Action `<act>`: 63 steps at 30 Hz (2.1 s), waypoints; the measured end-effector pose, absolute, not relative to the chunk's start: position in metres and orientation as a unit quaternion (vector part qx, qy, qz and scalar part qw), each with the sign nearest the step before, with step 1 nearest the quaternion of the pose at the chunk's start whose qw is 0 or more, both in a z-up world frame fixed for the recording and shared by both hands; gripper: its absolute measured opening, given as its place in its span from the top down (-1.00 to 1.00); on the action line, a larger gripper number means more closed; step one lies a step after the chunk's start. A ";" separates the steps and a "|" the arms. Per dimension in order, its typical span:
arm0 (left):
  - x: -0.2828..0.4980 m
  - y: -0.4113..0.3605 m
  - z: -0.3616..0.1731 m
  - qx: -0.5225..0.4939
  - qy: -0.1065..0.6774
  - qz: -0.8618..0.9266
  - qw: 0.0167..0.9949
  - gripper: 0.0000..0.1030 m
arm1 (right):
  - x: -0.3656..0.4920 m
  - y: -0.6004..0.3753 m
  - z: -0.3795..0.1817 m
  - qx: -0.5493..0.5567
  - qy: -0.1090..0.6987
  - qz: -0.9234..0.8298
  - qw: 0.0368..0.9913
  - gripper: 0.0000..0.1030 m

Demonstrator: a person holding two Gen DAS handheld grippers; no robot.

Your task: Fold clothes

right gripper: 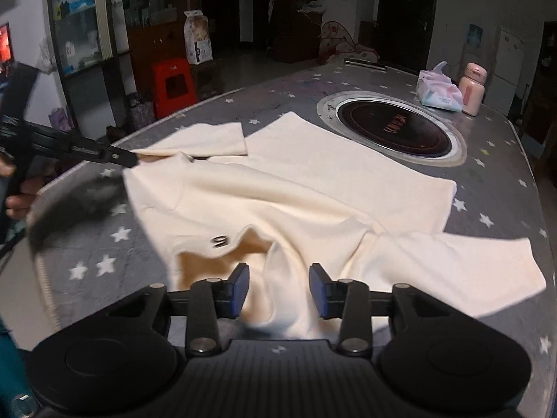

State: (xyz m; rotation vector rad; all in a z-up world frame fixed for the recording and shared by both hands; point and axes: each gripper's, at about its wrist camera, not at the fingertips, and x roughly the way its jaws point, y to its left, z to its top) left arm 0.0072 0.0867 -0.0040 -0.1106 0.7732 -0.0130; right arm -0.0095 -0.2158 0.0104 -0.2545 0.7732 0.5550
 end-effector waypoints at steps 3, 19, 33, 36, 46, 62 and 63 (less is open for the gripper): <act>0.010 0.085 -0.006 -0.053 0.381 -0.010 0.923 0.91 | 0.002 -0.207 -0.002 -0.127 0.379 0.264 0.878 0.31; 0.011 0.088 0.003 -0.042 0.371 -0.004 0.928 0.67 | -0.056 -0.216 0.005 -0.146 0.426 0.348 0.822 0.88; 0.023 -0.015 0.013 -0.004 0.360 -0.162 0.919 0.66 | -0.030 -0.232 0.007 -0.086 0.407 0.307 0.856 0.79; 0.023 -0.041 0.000 0.009 0.374 -0.202 0.905 0.66 | -0.033 -0.228 -0.003 -0.092 0.422 0.318 0.844 0.77; -0.004 -0.072 -0.020 0.061 0.370 -0.277 0.885 0.42 | -0.013 -0.295 0.017 -0.052 0.409 0.200 0.889 0.48; -0.008 -0.070 -0.020 0.056 0.371 -0.283 0.883 0.26 | 0.096 -0.399 -0.014 0.055 0.401 -0.022 0.914 0.07; -0.008 -0.070 -0.020 0.055 0.371 -0.283 0.883 0.26 | 0.099 -0.399 -0.015 0.056 0.399 -0.026 0.915 0.03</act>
